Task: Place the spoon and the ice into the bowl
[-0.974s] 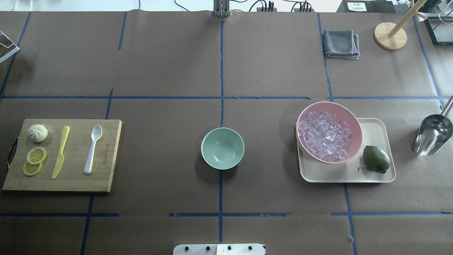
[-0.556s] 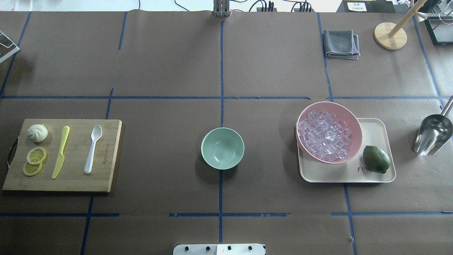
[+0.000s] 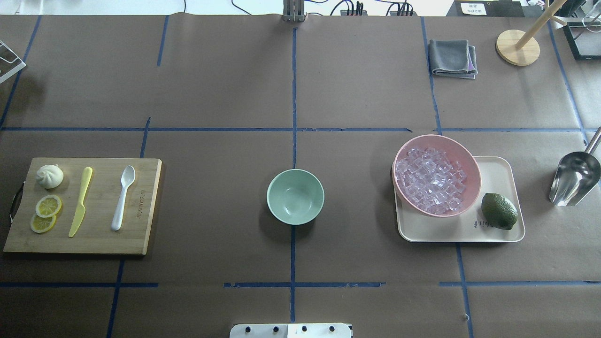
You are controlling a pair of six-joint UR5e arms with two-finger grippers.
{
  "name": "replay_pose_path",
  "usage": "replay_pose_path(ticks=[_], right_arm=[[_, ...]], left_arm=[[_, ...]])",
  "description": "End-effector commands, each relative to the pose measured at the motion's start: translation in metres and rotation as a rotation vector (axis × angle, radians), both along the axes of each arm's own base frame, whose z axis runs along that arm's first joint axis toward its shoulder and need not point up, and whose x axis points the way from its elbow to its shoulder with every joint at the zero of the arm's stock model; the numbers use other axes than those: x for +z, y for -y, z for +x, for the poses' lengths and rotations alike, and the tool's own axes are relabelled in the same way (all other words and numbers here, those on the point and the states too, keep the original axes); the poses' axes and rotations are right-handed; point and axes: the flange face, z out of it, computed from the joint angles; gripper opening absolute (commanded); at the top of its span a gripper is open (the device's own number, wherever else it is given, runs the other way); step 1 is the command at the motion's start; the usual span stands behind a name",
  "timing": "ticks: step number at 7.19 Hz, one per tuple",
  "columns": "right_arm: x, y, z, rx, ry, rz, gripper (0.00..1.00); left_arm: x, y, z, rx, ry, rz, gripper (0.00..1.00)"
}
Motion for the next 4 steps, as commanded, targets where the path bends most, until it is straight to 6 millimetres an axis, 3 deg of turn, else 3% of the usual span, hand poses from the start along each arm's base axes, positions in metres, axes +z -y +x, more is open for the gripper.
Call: replay_pose_path(ticks=[1, 2, 3, 4], right_arm=[[-0.011, 0.013, -0.001, 0.001, 0.002, 0.024, 1.00], [-0.019, 0.021, -0.002, 0.022, 0.013, 0.017, 1.00], [-0.021, 0.023, -0.002, 0.023, 0.013, 0.035, 1.00], [-0.011, 0.027, -0.002, 0.028, 0.017, 0.076, 1.00]], left_arm=[[-0.020, 0.031, 0.009, -0.014, -0.003, 0.026, 1.00], [-0.042, 0.054, 0.012, -0.010, -0.015, 0.098, 1.00], [-0.044, 0.058, 0.013, -0.006, -0.018, 0.119, 1.00], [-0.049, 0.060, 0.014, -0.003, -0.021, 0.139, 1.00]])
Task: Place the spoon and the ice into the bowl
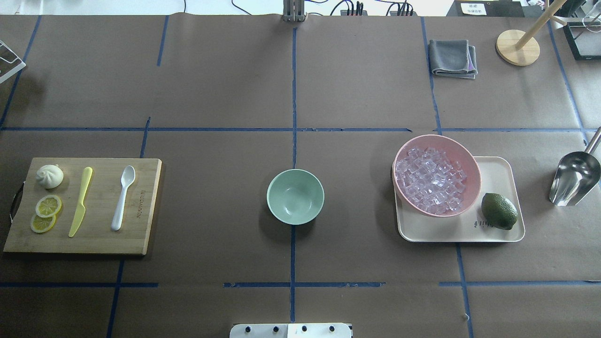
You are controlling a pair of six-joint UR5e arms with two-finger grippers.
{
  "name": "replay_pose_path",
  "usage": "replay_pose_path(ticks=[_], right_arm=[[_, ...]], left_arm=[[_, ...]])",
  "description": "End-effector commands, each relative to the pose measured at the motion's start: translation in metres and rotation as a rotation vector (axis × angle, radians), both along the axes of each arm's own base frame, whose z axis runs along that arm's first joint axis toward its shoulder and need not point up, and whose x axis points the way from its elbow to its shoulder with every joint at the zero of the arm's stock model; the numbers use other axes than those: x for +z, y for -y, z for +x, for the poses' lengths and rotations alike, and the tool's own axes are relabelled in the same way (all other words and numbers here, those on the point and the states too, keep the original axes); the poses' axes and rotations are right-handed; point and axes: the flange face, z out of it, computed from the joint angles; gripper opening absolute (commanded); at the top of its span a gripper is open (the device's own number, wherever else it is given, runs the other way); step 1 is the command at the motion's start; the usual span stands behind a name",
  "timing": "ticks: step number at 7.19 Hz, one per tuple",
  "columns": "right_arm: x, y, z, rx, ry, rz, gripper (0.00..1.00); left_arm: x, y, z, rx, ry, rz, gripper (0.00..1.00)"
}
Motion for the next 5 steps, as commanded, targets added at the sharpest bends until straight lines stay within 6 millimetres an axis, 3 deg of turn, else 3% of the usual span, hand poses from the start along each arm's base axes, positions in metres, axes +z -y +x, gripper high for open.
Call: replay_pose_path(ticks=[1, 2, 3, 5], right_arm=[[0.022, 0.008, -0.001, 0.006, 0.007, 0.071, 1.00], [0.022, 0.011, -0.004, 0.002, 0.014, 0.121, 1.00], [0.020, 0.013, -0.008, -0.006, 0.014, 0.125, 1.00], [0.020, 0.014, -0.010, -0.009, 0.015, 0.125, 1.00]], left_arm=[[-0.023, 0.014, 0.008, 0.010, -0.010, 0.084, 1.00], [-0.034, 0.018, 0.038, 0.054, -0.016, 0.105, 1.00], [-0.063, 0.022, 0.089, 0.058, -0.034, 0.061, 1.00], [-0.100, 0.004, 0.171, -0.005, -0.056, -0.067, 1.00]])
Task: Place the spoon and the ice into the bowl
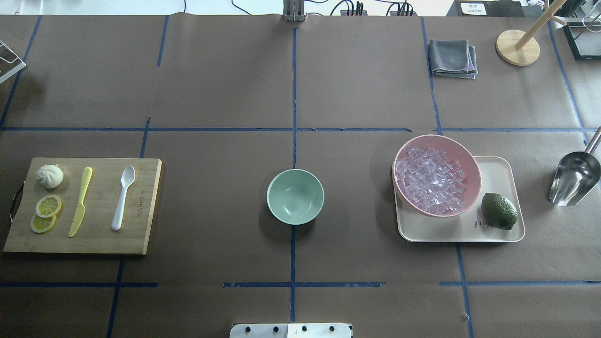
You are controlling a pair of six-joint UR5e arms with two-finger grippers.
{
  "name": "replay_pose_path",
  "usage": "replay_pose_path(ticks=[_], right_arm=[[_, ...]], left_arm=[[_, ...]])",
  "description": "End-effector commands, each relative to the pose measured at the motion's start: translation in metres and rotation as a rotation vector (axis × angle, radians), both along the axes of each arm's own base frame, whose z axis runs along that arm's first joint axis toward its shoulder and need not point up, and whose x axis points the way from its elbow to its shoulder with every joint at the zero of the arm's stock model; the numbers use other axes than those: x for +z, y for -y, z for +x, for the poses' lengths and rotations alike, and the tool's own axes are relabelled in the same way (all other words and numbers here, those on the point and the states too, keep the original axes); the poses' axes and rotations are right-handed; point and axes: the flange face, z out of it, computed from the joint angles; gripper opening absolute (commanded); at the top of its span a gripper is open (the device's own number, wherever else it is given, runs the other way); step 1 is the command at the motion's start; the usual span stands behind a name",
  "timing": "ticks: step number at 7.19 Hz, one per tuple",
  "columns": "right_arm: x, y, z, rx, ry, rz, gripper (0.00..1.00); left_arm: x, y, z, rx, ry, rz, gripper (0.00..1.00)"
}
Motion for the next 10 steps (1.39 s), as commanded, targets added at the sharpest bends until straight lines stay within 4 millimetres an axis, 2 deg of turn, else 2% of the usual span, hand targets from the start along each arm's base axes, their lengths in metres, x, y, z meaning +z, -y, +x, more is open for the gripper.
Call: replay_pose_path(ticks=[1, 3, 4, 5, 8, 10], right_arm=[[0.000, 0.001, -0.001, -0.003, 0.001, 0.005, 1.00], [-0.003, 0.001, -0.002, -0.003, 0.010, 0.008, 1.00], [-0.003, 0.001, -0.003, -0.004, 0.016, 0.009, 1.00], [-0.004, 0.001, -0.003, -0.005, 0.018, 0.011, 1.00], [-0.004, 0.001, -0.003, -0.005, 0.018, 0.011, 1.00], [-0.003, 0.000, -0.003, -0.004, 0.018, 0.008, 1.00]], left_arm=[[-0.028, -0.018, 0.081, -0.063, 0.004, -0.064, 1.00], [-0.031, -0.050, 0.173, -0.094, 0.070, -0.061, 1.00], [-0.030, -0.068, 0.205, -0.091, 0.096, -0.049, 1.00], [-0.031, -0.078, 0.220, -0.069, 0.099, -0.047, 1.00], [-0.050, -0.081, 0.255, -0.026, 0.075, -0.027, 1.00], [-0.050, -0.093, 0.273, 0.004, 0.078, -0.034, 1.00]])
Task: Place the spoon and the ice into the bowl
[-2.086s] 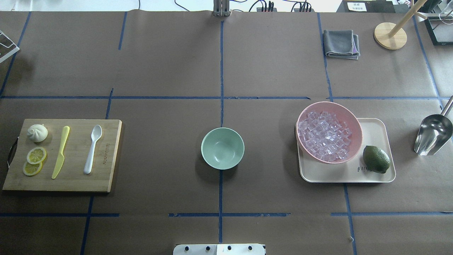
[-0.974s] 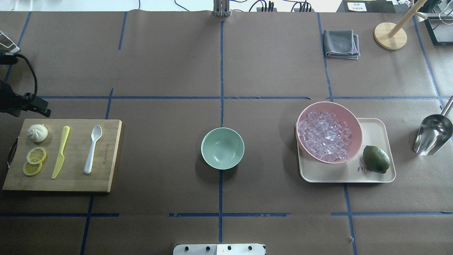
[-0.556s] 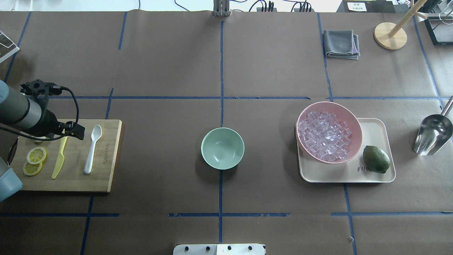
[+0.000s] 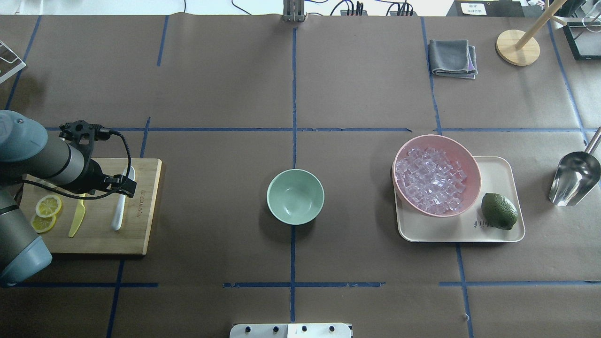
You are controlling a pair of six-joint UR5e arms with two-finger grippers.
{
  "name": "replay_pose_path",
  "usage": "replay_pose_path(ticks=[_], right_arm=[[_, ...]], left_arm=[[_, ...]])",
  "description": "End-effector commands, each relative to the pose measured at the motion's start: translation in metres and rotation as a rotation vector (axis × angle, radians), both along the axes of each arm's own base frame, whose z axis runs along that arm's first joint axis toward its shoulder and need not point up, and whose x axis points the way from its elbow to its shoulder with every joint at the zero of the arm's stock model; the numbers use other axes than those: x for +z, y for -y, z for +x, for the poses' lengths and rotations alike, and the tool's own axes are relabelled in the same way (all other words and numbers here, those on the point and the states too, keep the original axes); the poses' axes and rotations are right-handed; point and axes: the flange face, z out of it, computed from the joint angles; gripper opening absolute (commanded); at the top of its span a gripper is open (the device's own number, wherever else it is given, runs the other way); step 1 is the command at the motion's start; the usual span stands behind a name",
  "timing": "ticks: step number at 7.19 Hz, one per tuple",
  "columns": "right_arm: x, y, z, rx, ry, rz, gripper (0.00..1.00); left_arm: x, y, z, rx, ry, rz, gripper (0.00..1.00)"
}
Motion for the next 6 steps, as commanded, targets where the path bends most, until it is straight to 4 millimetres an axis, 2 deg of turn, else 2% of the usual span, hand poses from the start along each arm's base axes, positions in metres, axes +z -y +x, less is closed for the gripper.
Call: replay_pose_path(ticks=[1, 4, 5, 6], right_arm=[[-0.0001, 0.0001, 0.0000, 0.000, 0.000, 0.001, 1.00], [0.0006, -0.0006, 0.0000, 0.000, 0.000, -0.001, 1.00], [0.0007, -0.0007, 0.0007, 0.001, 0.000, -0.003, 1.00], [0.0007, -0.0007, 0.0000, 0.001, 0.000, -0.004, 1.00]], left_arm=[[0.0036, -0.0061, 0.0111, 0.020, 0.008, -0.008, 0.89], [0.0121, -0.0048, 0.0128, 0.026, 0.021, -0.012, 0.86], [0.0120, -0.0049, 0.0129, 0.027, 0.020, -0.013, 0.75], [0.0122, -0.0050, 0.0128, 0.027, 0.022, -0.014, 0.58]])
